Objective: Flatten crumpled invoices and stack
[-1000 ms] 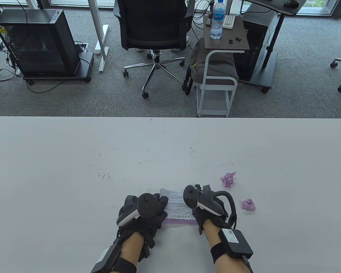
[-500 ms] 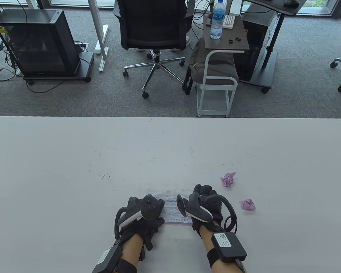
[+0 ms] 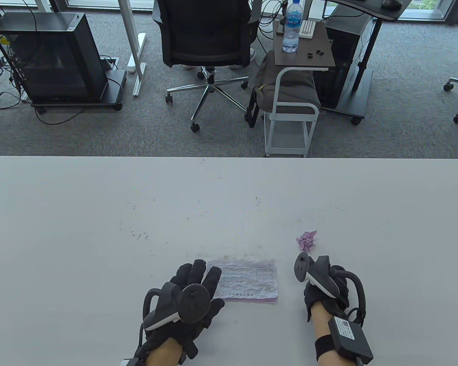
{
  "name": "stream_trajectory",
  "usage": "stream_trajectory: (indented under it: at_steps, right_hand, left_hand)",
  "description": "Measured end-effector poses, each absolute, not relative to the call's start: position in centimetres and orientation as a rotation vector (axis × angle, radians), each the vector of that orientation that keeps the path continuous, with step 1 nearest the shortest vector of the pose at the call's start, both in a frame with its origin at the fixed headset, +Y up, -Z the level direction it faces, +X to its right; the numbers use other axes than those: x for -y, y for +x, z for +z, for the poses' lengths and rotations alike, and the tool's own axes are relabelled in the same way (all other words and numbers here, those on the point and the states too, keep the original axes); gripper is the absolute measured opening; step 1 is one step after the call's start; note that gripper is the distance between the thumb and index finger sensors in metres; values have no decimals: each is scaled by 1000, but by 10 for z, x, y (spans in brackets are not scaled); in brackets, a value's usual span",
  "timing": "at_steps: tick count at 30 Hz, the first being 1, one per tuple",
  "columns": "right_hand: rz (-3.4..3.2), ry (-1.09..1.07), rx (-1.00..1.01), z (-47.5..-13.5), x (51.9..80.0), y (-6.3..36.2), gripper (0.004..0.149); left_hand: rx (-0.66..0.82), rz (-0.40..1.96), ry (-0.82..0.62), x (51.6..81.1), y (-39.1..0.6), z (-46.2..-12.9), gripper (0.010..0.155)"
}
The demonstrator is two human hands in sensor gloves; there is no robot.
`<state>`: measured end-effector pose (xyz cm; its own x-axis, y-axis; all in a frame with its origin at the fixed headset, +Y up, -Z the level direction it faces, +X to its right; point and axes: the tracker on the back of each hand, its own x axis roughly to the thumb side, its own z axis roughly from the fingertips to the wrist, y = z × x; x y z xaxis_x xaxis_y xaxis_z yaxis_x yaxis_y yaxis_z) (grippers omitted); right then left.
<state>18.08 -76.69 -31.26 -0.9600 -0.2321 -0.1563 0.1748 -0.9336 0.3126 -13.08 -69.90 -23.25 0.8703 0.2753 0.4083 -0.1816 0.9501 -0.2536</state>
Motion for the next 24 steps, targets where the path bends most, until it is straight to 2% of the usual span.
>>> stream_trajectory:
  at_steps: [2, 4, 9, 11, 13, 19, 24]
  right_hand:
    - [-2847, 212, 458, -311, 766, 180, 51]
    - [-2864, 237, 520, -309, 767, 184, 51]
    - [-2863, 209, 446, -299, 764, 188, 44]
    - [-2928, 180, 482, -295, 751, 186, 44]
    - [-3073, 142, 396, -290, 734, 180, 44]
    - [-3327, -255, 187, -261, 675, 142, 44]
    - [-3537, -642, 33, -222, 652, 111, 44]
  left_hand:
    - [451, 314, -214, 702, -131, -225, 71]
    - [438, 376, -228, 707, -131, -220, 70]
    - [442, 407, -237, 717, -138, -221, 70]
    - [444, 439, -228, 717, -139, -220, 69]
    - [468, 463, -223, 715, -139, -219, 70]
    - [569, 639, -212, 704, -136, -212, 73]
    - [570, 786, -166, 696, -143, -213, 70]
